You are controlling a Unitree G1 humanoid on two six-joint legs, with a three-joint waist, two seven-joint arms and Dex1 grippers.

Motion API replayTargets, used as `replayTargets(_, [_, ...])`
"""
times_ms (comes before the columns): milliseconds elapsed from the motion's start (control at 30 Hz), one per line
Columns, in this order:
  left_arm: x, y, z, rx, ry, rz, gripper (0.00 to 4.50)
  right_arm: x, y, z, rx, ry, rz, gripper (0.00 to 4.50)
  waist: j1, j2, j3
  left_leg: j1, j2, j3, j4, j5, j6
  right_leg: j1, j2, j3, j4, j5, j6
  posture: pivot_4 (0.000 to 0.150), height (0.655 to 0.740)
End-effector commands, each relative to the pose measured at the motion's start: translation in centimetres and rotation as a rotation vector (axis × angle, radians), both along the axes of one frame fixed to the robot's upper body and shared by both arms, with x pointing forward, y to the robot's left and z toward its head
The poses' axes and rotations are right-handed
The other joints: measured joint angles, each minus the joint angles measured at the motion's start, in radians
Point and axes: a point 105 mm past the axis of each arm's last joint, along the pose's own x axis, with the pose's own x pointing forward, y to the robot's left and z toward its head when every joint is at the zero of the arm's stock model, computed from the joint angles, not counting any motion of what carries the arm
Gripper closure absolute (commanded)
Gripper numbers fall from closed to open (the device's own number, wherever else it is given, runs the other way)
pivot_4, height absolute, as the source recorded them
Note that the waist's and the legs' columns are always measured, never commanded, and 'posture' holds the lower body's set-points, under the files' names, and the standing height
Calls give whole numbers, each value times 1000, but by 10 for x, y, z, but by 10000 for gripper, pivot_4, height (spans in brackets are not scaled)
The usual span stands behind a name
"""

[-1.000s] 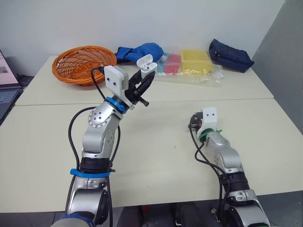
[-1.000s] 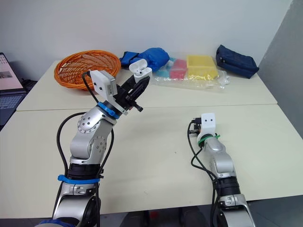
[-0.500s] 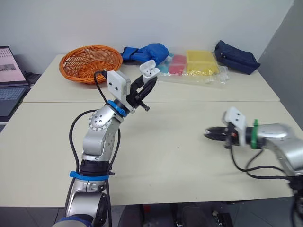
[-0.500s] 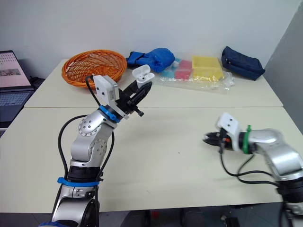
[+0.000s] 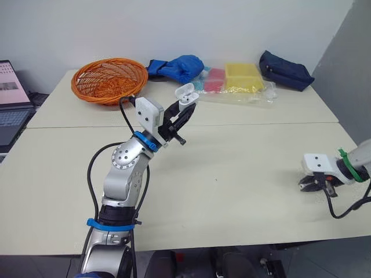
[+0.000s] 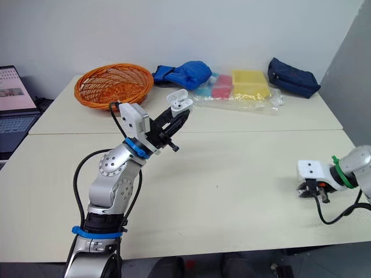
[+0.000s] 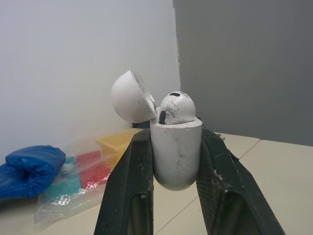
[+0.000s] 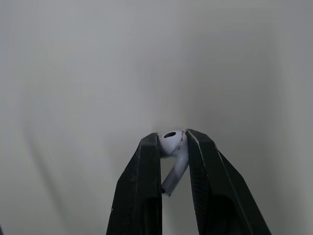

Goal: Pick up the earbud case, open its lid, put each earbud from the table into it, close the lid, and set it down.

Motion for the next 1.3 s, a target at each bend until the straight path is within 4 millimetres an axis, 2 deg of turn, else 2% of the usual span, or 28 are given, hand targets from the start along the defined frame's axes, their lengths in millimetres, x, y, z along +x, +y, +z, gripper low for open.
replayTargets(33, [-10, -5, 13, -14, -55, -11, 37370, -3, -11, 13, -38, 9, -19, 41113, 0, 0, 0, 0, 0, 0, 0, 0, 0, 0, 0, 0, 0, 0, 0, 1500, 7400])
replayTargets(300, [-10, -5, 12, -22, -41, -9, 37370, -3, -25, 14, -130, 17, -38, 41113, -1, 0, 0, 2, 0, -1, 0, 0, 0, 0, 0, 0, 2, 0, 0, 1500, 7400])
replayTargets(433, [-9, -6, 14, -21, -40, -11, 37370, 2, -27, 11, -135, -21, -62, 41113, 0, 0, 0, 2, 0, 0, 0, 0, 0, 0, 0, 0, 2, 0, 0, 1500, 7400])
replayTargets(800, [-12, -8, 13, -18, -30, -21, 37370, 0, -36, -1, -108, -22, -136, 41113, -1, 0, 0, 3, 0, -2, 7, 0, 0, 6, 0, -1, 1, 1, 2, 1500, 7400])
replayTargets(933, [-13, -8, 12, -19, -23, -23, 37370, 4, -33, 1, -110, -46, -111, 27092, -1, 0, 0, 3, -1, -1, 10, 0, 0, 8, -1, 0, 1, 2, 2, 1500, 7400])
replayTargets(1067, [-13, -9, 13, -19, -22, -25, 37370, -1, -37, 0, -126, -35, -98, 12791, -3, 0, 0, 4, -1, -1, 10, 0, 0, 8, -1, 0, 1, 2, 1, 1500, 7400])
replayTargets(1300, [-14, -10, 10, -28, -9, -27, 37370, -5, -41, 1, -126, -23, -127, 12791, -2, 0, 0, 4, -1, -1, 9, 0, 0, 8, -1, -1, 1, 3, 2, 1500, 7400])
